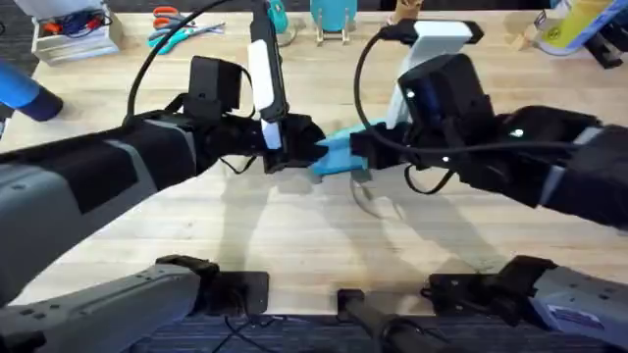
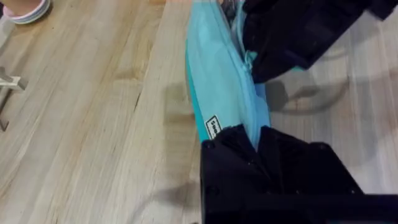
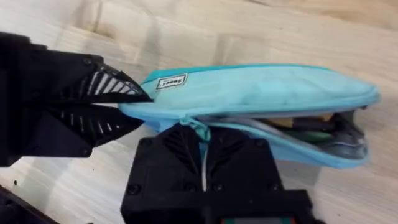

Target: Unzip the bag, pick up the pens from the table one at a time and place them inside, then zip the bag closed.

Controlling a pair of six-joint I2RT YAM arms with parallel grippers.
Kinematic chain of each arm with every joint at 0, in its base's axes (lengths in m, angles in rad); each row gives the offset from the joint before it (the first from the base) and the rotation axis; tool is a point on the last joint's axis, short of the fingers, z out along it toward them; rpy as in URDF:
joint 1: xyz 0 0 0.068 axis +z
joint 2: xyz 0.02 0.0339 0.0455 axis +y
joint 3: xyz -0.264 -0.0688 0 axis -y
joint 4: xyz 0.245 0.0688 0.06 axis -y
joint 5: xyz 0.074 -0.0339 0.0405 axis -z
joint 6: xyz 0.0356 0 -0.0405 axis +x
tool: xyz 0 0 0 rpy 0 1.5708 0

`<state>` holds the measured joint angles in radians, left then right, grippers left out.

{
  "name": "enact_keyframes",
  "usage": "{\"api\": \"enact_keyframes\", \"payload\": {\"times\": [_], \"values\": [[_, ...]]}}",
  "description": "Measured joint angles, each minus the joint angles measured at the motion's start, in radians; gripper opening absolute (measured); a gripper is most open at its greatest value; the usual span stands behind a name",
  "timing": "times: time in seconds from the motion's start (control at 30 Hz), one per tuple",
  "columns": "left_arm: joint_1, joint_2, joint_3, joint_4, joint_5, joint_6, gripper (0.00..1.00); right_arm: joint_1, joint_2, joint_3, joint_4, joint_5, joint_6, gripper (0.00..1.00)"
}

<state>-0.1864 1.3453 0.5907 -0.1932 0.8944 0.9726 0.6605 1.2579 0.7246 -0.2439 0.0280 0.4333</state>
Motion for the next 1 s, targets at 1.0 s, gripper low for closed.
{"api": "enact_keyframes", "payload": {"times": [1.0], "values": [[-0.001, 0.000, 0.000, 0.003, 0.032, 0.000, 0.042, -0.020, -0.135, -0.002, -0.084, 0.132, -0.146, 0.034]]}}
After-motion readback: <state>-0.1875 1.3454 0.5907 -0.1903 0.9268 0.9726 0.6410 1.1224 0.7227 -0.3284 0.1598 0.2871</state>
